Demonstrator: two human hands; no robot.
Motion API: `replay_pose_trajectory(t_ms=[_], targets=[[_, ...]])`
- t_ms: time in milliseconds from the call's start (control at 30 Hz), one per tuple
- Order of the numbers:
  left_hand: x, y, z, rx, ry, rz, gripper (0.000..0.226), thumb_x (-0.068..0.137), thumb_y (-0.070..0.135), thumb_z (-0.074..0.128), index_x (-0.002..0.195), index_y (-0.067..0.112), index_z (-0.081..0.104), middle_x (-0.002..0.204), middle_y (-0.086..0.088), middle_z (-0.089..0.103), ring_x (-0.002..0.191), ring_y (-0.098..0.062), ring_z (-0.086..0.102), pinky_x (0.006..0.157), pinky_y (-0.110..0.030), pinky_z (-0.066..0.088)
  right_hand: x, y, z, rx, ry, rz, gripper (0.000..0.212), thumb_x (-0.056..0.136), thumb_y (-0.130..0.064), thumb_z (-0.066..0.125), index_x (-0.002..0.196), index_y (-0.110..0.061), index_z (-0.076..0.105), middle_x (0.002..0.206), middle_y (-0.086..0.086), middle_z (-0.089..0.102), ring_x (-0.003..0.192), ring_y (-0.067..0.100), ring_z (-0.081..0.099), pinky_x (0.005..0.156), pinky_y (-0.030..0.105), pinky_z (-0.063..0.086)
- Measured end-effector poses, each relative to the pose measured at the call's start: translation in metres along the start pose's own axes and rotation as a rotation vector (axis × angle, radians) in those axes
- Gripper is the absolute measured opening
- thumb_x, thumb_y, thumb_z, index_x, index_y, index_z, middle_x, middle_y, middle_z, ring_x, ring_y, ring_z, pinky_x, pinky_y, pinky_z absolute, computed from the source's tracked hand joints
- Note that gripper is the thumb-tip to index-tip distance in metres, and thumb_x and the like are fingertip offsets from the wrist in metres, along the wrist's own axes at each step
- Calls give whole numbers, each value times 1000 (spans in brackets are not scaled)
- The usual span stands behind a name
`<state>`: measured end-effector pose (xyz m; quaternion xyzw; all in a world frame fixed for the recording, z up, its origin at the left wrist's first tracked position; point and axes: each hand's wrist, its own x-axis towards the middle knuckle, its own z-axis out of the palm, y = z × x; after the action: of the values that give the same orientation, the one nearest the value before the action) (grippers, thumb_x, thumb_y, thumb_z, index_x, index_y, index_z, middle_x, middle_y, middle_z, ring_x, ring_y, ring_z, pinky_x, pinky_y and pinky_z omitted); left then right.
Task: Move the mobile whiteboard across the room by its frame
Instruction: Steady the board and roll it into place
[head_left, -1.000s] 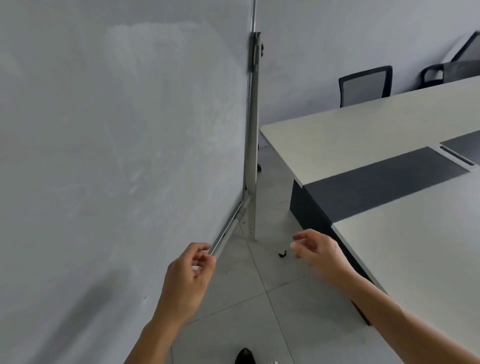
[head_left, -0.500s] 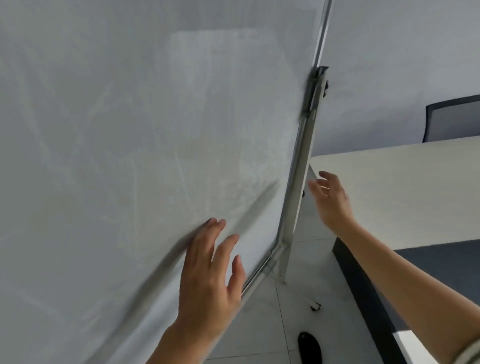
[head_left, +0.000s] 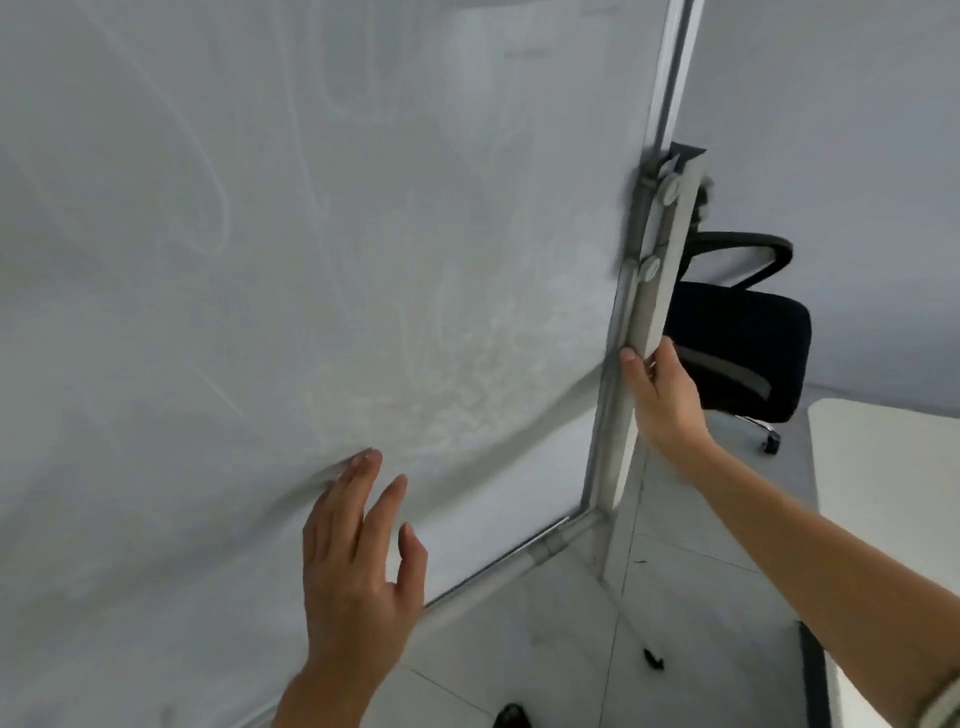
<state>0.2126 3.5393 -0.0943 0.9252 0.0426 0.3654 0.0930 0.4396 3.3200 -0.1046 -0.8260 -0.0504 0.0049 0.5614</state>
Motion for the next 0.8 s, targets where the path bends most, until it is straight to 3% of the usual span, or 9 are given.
replay_pose_trajectory(t_ms=[167,400,567,800], targets=[[36,-37,30,107,-42,-156,44,86,15,52,128,4,56,148,-21,44,139,-33,39,105,-57,41,78,-13,45,-78,-142,-127,39,96,-39,47,94,0,45,66,1,44,63,23,48,63,42,41],[87,-105,82,322,-41,-208,53,86,21,45,136,6,50,155,-22,32,146,-33,25,117,-57,22,170,-35,121,-131,-250,-189,30,95,-37,49,86,-10,40,64,-1,41,58,17,43,55,34,33],[125,-153,111,396,-60,-240,56,84,23,46,138,7,48,156,-22,28,147,-34,22,117,-59,19,228,-55,175,-134,-302,-220,31,96,-36,48,99,-5,47,65,-2,41,62,19,44,63,36,37],[173,-215,140,438,-33,-302,56,84,21,48,138,7,49,156,-24,28,148,-34,19,118,-57,19,304,-82,251,-116,-379,-248,30,95,-36,50,98,-6,48,65,-3,41,63,19,43,58,33,35]])
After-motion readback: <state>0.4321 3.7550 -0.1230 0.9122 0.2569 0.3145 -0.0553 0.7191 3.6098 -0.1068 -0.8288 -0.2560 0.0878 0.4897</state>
